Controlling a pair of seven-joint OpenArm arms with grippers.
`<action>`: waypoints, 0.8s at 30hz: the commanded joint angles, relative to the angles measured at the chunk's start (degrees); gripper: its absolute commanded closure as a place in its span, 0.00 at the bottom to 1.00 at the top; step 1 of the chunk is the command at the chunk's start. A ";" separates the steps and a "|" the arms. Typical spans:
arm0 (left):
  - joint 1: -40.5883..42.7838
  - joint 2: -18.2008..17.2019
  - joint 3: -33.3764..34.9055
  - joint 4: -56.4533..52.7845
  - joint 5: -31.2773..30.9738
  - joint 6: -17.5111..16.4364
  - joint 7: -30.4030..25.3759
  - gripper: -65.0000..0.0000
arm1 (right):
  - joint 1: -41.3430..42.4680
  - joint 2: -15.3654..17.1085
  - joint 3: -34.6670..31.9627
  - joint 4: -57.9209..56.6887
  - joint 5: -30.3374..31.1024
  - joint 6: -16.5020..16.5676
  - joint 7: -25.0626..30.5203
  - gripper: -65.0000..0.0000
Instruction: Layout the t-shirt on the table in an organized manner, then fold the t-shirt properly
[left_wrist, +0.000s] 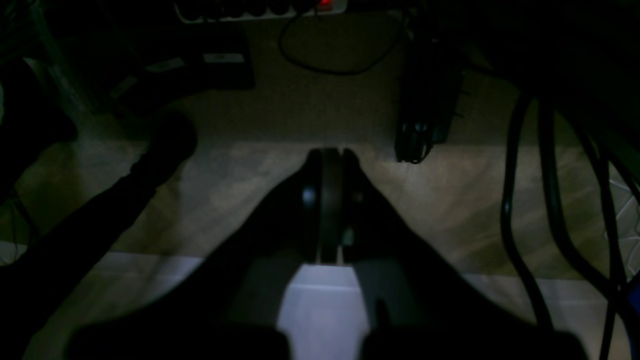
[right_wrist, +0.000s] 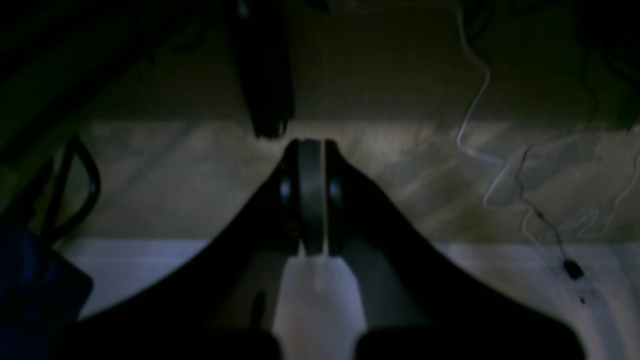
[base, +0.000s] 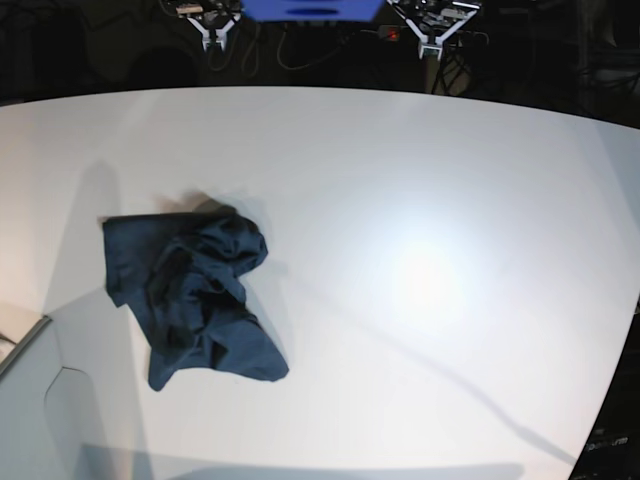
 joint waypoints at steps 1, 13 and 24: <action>-0.05 -0.02 0.10 0.06 0.14 0.08 0.27 0.99 | 0.48 0.08 -0.03 0.25 -0.01 0.71 -0.37 1.00; -0.05 -0.02 0.10 0.06 0.14 0.08 0.19 0.99 | 0.48 0.08 -0.03 0.25 -0.01 0.71 -0.11 1.00; 0.21 -0.29 -0.08 0.06 -0.12 0.08 -0.52 1.00 | -1.81 1.22 -0.03 0.34 -0.01 0.71 7.36 1.00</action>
